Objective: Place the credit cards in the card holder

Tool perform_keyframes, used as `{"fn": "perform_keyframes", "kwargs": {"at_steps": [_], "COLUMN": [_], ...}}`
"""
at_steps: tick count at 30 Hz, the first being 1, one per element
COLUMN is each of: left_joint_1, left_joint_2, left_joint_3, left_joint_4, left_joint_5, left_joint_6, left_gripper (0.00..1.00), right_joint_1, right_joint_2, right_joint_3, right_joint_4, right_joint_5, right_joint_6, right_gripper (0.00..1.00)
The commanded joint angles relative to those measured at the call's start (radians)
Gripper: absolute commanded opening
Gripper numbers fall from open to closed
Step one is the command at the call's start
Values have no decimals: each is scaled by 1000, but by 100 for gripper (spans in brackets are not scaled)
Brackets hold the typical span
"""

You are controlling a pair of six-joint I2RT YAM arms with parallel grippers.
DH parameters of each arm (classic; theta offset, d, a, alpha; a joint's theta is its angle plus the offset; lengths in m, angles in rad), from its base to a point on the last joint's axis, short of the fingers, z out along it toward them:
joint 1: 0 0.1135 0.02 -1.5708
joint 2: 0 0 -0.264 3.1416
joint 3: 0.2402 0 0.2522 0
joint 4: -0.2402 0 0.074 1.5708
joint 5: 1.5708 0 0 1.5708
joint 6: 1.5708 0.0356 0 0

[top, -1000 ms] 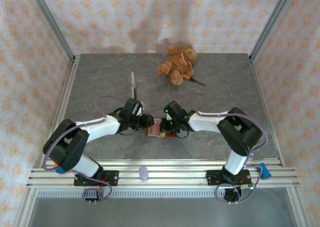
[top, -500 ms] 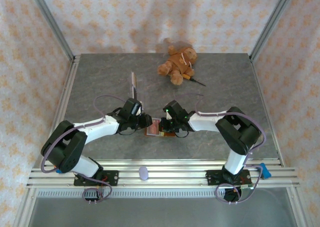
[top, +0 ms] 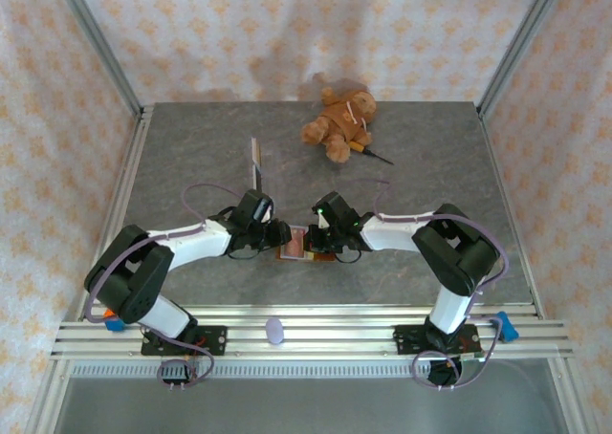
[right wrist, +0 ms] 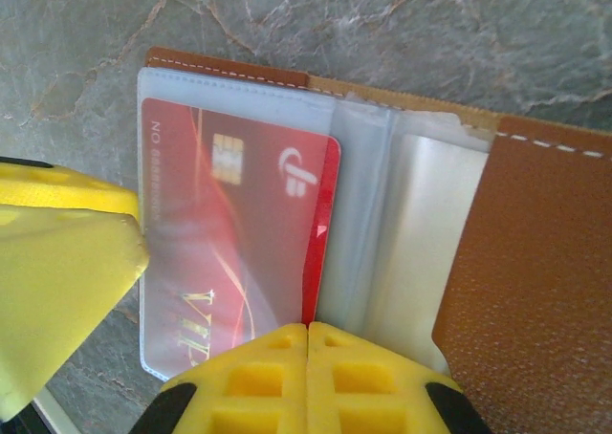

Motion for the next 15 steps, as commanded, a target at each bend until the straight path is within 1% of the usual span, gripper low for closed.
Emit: {"fn": "perform_keyframes", "kwargs": {"at_steps": [1,9,15], "left_joint_1": [-10,-14,-14], "left_joint_2": [11,35,5], "left_joint_3": [13,13,-1], "left_joint_4": [12,48,80], "left_joint_5": [5,54,56], "left_joint_6": [16,5,-10], "left_gripper": [30,29,28], "right_joint_1": [-2,-2,-2], "right_joint_2": [41,44,45], "right_joint_3": [-29,-28,-29], "right_joint_4": [-43,-35,-31], "right_joint_5": [37,29,26], "right_joint_6": [-2,1,2], "right_gripper": [0,0,0]}}
